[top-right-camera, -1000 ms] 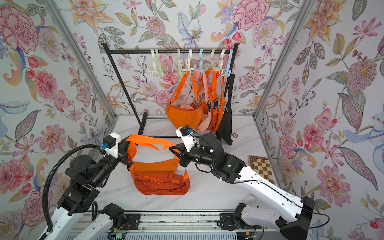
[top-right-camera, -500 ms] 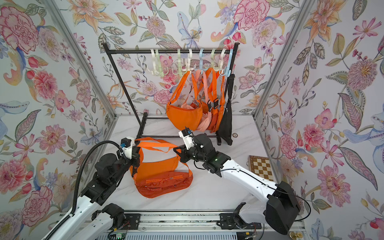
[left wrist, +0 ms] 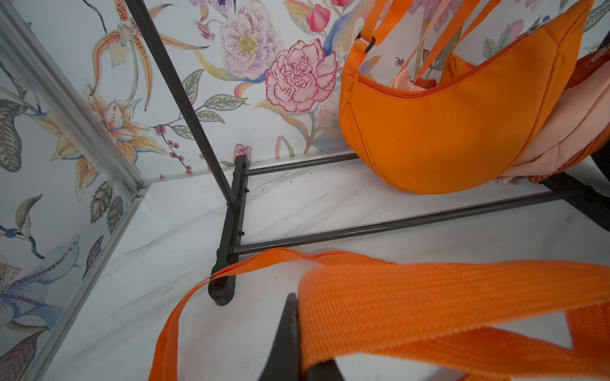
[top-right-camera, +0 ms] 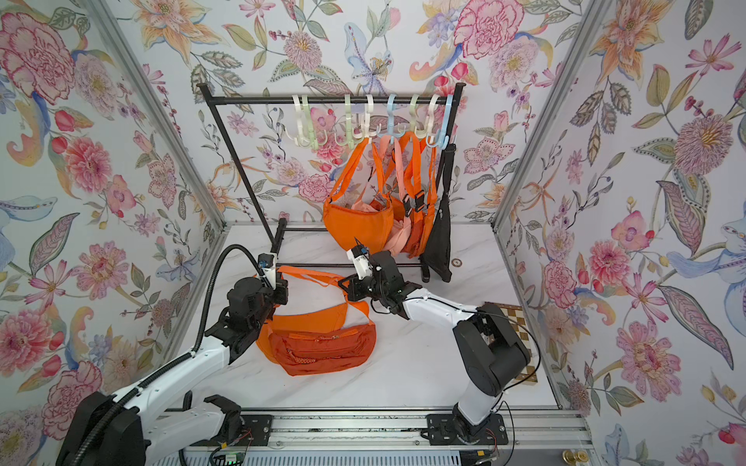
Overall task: Take the bag off the hook
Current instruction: Place the bag inside the bag.
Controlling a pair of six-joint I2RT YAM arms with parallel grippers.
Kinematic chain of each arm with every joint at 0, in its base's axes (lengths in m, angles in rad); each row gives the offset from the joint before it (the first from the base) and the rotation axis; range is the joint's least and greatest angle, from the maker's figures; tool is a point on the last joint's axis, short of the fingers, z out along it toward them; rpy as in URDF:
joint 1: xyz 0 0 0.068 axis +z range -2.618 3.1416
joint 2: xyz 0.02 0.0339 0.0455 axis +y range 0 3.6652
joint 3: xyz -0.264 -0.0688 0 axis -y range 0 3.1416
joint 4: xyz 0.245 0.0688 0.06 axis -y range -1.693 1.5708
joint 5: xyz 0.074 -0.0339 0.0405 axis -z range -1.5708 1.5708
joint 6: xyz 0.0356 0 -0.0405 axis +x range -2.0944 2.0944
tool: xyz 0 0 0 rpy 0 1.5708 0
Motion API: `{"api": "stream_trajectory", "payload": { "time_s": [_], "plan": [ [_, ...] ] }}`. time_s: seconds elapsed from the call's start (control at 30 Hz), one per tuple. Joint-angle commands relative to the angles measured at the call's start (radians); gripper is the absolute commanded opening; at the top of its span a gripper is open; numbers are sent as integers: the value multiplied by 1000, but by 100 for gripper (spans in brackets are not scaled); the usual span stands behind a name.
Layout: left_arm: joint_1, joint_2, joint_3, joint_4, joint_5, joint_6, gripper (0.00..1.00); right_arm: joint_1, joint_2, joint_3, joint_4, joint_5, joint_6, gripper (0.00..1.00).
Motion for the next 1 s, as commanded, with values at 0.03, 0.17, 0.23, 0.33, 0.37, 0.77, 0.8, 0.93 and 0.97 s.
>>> {"api": "stream_trajectory", "payload": {
  "time_s": [0.03, 0.17, 0.23, 0.33, 0.37, 0.77, 0.8, 0.93, 0.97],
  "plan": [
    [44, 83, -17, 153, -101, -37, 4, -55, 91, 47, 57, -36, 28, 3],
    [67, 183, -2, 203, -84, -52, 16, -68, 162, 73, 85, -59, 28, 16],
    [77, 228, 12, 210, -80, -52, 29, -75, 192, 88, 91, -71, 31, 28],
    [90, 270, 26, 217, -49, -64, 49, -77, 208, 97, 96, -70, 24, 47],
    [92, 275, 29, 217, -41, -71, 50, -78, 205, 96, 97, -67, 18, 50],
    [92, 118, 122, 8, -33, -93, 100, -79, 76, 90, 0, -14, -44, 60],
    [93, 96, 129, -21, -19, -91, 99, -78, 58, 90, -12, -7, -49, 60],
    [95, 37, 135, -140, 108, -71, 100, -77, -8, 70, -42, 12, -50, 61],
    [95, 38, 141, -175, 145, -65, 99, -77, -21, 65, -50, 16, -51, 61]
  ]
}}
